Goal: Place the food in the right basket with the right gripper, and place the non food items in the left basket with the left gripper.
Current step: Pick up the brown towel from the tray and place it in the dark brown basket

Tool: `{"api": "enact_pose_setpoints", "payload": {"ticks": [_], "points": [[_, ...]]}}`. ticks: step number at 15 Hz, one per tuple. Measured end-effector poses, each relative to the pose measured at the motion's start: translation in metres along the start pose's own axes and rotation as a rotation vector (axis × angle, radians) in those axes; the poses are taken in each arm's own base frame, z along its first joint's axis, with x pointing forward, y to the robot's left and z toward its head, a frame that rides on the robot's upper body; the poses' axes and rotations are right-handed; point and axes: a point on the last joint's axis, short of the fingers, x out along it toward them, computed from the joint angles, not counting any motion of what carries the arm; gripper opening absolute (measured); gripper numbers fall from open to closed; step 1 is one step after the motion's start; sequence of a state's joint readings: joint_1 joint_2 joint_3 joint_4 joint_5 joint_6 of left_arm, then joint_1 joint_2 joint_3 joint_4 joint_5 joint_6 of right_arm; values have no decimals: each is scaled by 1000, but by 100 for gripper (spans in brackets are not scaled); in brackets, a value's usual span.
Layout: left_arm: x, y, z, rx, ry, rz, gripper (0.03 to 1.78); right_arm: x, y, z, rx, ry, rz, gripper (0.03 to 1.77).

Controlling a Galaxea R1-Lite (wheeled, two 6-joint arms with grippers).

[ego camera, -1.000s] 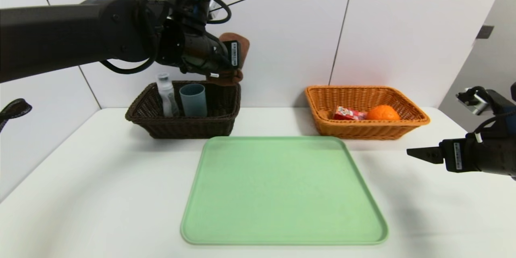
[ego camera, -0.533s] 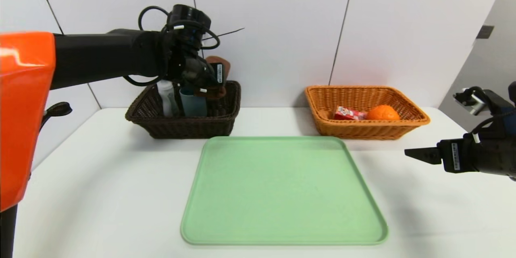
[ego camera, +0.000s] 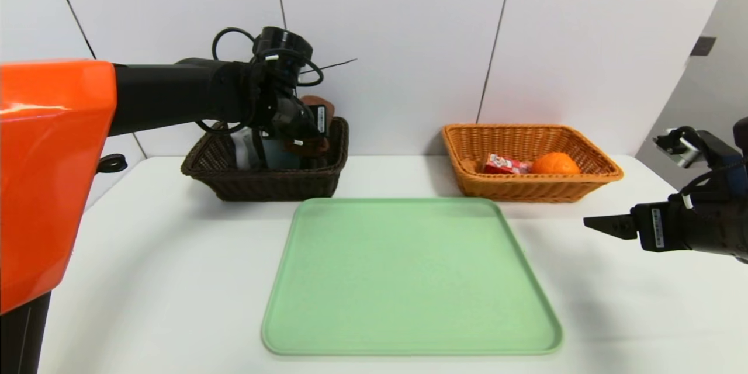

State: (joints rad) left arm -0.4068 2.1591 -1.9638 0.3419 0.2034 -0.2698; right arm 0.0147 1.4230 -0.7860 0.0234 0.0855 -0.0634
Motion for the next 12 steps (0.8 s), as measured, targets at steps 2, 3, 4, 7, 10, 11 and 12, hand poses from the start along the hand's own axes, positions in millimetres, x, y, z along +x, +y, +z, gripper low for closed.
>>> {"api": "enact_pose_setpoints", "payload": {"ticks": [2,3,4,7,10,11,12], "points": [[1,2,0,-2,0,5,40,0,0,0,-1,-1,0,171],[1,1,0,-1,1,4,40,0,0,0,-1,-1,0,171],[1,0,0,0,1,1,40,0,0,0,-1,-1,-1,171],[2,1,0,-1,2,4,40,0,0,0,0,-2,0,171],[3,0,-2,1,6,2,40,-1,0,0,-1,-3,0,171],[4,0,-2,1,8,3,40,0,0,0,0,-2,0,171],[5,1,-3,1,10,7,40,0,0,0,1,-2,0,171]]}}
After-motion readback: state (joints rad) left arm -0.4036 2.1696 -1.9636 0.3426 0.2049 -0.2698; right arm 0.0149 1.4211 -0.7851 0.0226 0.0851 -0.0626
